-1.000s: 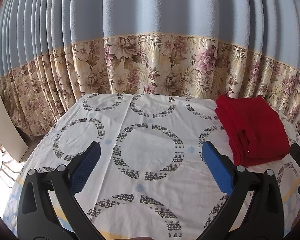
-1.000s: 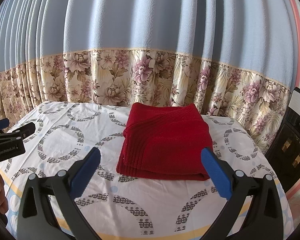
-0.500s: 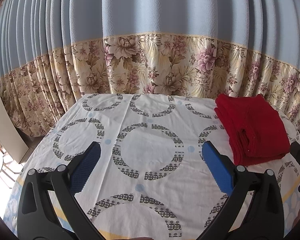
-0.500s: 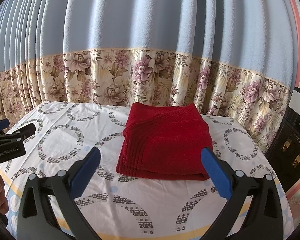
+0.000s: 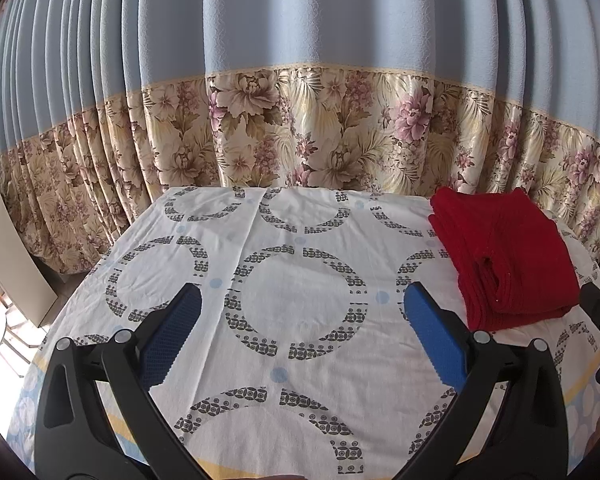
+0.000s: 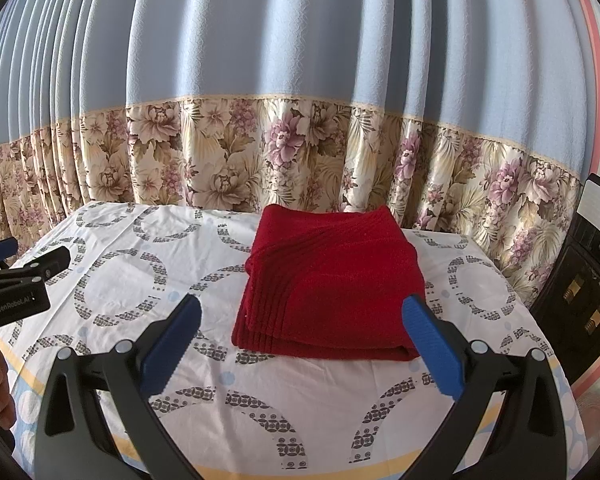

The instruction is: Fold small clothes

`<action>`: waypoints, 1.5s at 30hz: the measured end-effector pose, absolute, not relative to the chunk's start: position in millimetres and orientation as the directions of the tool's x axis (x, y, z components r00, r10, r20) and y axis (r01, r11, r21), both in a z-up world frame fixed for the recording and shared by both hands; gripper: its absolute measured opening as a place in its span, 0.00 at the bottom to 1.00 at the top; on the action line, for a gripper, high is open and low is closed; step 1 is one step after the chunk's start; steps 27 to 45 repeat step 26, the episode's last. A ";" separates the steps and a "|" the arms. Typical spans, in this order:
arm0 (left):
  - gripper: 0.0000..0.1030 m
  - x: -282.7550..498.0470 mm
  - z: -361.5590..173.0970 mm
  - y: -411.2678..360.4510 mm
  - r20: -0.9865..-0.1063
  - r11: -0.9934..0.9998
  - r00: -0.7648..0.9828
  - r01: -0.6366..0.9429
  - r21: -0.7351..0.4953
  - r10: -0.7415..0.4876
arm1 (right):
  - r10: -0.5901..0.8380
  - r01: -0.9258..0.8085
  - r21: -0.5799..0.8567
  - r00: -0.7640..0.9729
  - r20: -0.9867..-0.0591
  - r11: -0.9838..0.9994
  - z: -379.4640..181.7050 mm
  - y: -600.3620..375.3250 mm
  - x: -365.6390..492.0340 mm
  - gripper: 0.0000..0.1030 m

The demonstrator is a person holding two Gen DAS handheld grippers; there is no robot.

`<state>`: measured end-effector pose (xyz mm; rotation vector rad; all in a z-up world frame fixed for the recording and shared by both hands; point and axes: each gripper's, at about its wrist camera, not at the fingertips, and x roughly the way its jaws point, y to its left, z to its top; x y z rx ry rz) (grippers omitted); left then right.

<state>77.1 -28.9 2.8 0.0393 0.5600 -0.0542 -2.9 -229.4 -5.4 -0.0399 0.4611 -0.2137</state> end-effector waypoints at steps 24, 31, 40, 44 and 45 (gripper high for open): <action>0.97 78.8 2.8 -23.3 -0.537 0.998 0.842 0.058 0.015 -0.041 | -0.218 0.198 -0.092 0.874 -0.435 0.976 -6.0 -228.6 -3.2 0.98; 0.97 78.9 3.3 -23.0 -0.535 0.998 0.844 0.052 0.019 -0.034 | -0.218 0.198 -0.091 0.874 -0.435 0.976 -5.9 -228.1 -3.8 0.98; 0.97 78.9 3.3 -23.0 -0.535 0.998 0.844 0.052 0.019 -0.034 | -0.218 0.198 -0.091 0.874 -0.435 0.976 -5.9 -228.1 -3.8 0.98; 0.97 78.9 3.3 -23.0 -0.535 0.998 0.844 0.052 0.019 -0.034 | -0.218 0.198 -0.091 0.874 -0.435 0.976 -5.9 -228.1 -3.8 0.98; 0.97 78.9 3.3 -23.0 -0.535 0.998 0.844 0.052 0.019 -0.034 | -0.218 0.198 -0.091 0.874 -0.435 0.976 -5.9 -228.1 -3.8 0.98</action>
